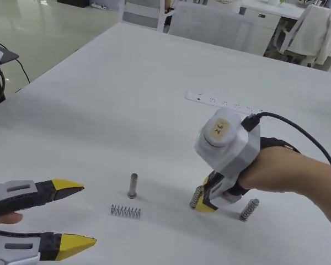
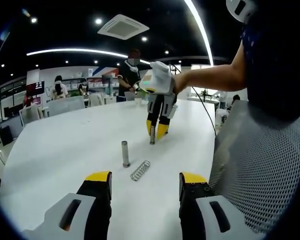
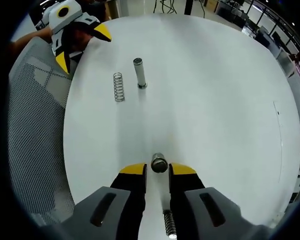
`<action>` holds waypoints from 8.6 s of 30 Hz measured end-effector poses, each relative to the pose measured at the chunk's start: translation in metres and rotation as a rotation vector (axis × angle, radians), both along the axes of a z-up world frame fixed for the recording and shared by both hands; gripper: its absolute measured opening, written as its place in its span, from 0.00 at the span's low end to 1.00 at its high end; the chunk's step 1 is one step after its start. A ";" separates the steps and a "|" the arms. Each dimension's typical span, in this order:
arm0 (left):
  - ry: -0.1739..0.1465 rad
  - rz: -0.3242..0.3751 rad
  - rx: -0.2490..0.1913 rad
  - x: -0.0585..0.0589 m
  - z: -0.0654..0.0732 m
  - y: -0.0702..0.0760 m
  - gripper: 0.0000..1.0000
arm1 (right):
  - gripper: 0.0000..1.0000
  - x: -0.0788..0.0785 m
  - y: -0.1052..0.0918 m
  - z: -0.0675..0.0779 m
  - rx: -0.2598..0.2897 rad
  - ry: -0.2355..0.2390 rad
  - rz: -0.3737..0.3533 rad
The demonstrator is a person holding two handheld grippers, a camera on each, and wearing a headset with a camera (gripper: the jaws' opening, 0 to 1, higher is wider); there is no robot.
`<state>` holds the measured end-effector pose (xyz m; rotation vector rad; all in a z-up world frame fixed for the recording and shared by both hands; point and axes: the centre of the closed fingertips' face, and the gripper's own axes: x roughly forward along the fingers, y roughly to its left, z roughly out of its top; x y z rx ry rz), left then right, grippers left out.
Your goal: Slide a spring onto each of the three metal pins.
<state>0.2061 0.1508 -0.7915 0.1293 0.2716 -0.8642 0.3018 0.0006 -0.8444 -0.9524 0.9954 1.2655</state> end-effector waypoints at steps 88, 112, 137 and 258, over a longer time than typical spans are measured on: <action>0.019 -0.024 0.025 -0.008 -0.008 -0.002 0.44 | 0.08 -0.057 0.108 -0.014 0.103 0.026 0.183; 0.006 -0.146 0.048 -0.006 -0.003 -0.038 0.36 | 0.08 -0.084 0.080 0.027 0.104 0.042 0.216; -0.030 -0.300 0.050 -0.009 0.008 -0.065 0.12 | 0.08 -0.104 0.075 0.046 0.083 0.035 0.295; -0.022 -0.325 0.032 -0.007 0.006 -0.081 0.06 | 0.08 -0.113 0.096 0.063 0.121 0.032 0.357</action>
